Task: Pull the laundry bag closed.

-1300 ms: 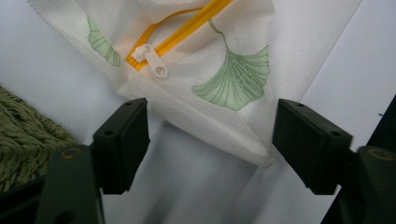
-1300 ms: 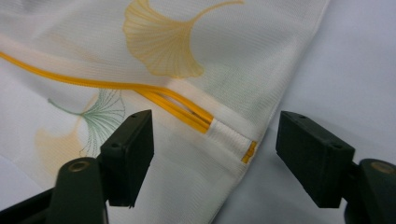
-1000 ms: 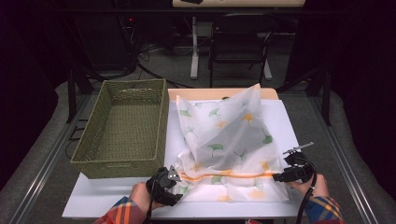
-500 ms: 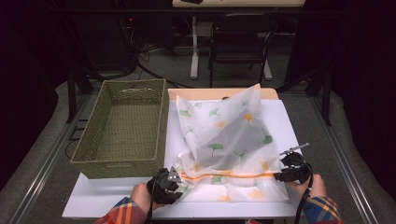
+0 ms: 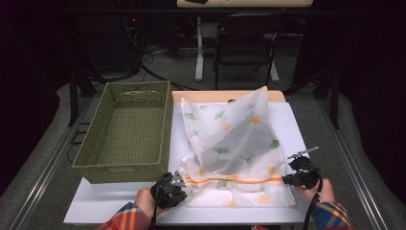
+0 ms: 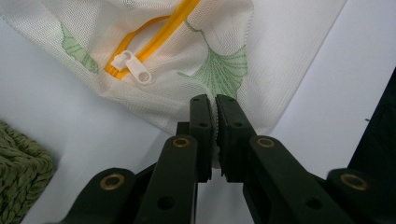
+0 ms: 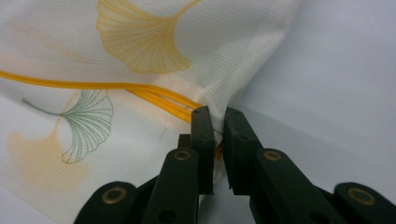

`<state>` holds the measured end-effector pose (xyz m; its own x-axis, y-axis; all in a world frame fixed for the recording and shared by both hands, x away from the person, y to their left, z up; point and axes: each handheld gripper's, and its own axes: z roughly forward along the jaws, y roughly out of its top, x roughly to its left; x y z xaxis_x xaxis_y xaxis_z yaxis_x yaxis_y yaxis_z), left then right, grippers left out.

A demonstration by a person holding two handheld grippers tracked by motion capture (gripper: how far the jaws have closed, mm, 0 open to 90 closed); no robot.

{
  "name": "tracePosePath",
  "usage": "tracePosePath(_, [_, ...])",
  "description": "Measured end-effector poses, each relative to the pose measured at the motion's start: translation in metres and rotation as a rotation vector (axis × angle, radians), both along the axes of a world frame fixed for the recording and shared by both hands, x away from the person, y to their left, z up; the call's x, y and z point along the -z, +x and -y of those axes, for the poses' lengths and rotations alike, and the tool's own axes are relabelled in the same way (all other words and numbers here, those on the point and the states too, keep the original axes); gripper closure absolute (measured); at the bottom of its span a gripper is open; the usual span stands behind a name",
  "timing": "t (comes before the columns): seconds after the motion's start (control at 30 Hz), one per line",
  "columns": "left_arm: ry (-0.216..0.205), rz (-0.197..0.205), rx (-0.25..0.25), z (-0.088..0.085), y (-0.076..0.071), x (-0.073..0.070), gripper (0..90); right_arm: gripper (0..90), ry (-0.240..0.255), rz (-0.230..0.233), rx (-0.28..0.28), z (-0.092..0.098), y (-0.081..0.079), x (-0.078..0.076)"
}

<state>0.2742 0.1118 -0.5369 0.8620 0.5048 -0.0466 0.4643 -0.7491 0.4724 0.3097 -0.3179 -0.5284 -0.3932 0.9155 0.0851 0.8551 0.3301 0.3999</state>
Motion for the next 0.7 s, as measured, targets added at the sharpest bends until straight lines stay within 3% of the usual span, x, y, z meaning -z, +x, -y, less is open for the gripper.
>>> tracePosePath(0.43, [-0.014, -0.001, 0.043, 0.01, -0.003, 0.0, 87.2, 84.5, -0.048, 0.028, 0.005, 0.004, 0.001, -0.003])
tracePosePath(0.7, [-0.031, 0.004, 0.084, 0.026, -0.006, 0.001, 87.2, 84.7, -0.08, 0.032, 0.022, 0.011, 0.005, -0.004])
